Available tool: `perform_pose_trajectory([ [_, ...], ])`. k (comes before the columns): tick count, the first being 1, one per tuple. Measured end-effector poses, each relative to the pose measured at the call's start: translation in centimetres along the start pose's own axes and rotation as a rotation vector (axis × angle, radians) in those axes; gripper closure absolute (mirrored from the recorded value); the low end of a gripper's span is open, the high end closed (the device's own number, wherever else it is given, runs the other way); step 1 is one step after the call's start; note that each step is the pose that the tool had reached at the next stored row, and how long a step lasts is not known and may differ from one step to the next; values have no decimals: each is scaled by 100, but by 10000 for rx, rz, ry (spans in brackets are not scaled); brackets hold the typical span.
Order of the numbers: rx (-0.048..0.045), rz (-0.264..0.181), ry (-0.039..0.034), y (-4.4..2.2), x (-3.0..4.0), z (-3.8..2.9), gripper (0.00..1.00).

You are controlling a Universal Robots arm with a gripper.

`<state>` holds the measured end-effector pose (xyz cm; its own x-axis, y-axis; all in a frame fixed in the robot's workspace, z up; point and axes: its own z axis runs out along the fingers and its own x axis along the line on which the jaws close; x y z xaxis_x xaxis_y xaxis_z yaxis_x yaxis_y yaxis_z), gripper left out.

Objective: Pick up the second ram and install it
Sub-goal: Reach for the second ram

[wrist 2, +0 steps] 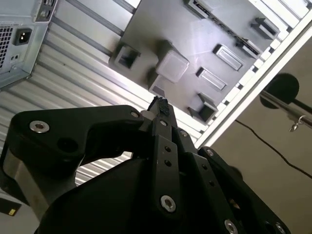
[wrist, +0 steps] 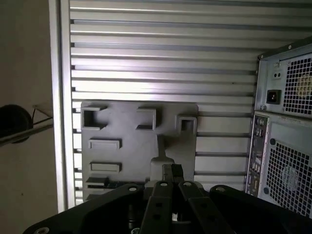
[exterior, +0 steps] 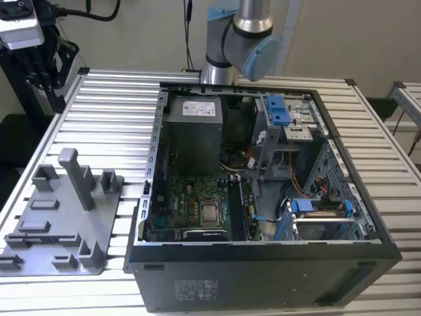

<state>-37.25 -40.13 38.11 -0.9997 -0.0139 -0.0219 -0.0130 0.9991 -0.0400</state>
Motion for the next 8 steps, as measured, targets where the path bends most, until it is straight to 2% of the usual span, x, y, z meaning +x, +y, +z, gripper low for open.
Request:
perform_pose_trajectory([
  [8,4,-100,-4,3,220,29,89],
])
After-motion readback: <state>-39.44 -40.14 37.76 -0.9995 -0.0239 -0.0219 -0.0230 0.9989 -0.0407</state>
